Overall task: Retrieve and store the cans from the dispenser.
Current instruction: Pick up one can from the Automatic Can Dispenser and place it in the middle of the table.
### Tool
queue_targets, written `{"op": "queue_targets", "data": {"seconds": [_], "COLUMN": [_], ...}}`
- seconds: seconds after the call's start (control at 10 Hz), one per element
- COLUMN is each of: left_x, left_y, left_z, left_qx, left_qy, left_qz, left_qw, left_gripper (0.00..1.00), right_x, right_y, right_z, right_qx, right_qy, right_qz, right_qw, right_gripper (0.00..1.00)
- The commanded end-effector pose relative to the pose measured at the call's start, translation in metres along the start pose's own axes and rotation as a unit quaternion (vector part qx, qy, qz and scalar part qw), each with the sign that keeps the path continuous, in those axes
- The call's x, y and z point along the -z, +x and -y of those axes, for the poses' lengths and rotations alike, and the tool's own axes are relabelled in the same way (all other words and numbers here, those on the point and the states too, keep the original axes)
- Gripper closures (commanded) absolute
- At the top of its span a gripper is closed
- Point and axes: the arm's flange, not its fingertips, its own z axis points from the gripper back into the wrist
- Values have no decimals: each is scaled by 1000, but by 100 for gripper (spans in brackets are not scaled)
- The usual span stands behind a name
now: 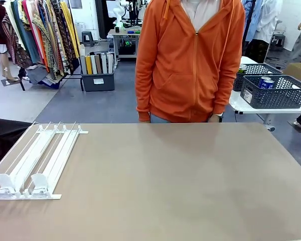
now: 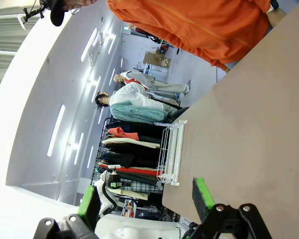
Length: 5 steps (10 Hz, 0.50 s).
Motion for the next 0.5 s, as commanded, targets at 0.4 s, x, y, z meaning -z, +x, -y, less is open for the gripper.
{"op": "queue_targets", "data": {"seconds": [0.4], "left_x": [0], "left_y": [1], "left_z": [4], "left_qx": [1], "left_qy": [-7], "left_qz": [3], "left_qw": [1000], "left_gripper": [0], "right_x": [2], "right_y": [3], "right_z": [-4], "right_qx": [-1], "right_qy": [10], "right_qz": [7], "right_qw": [1000], "right_gripper": [0]}}
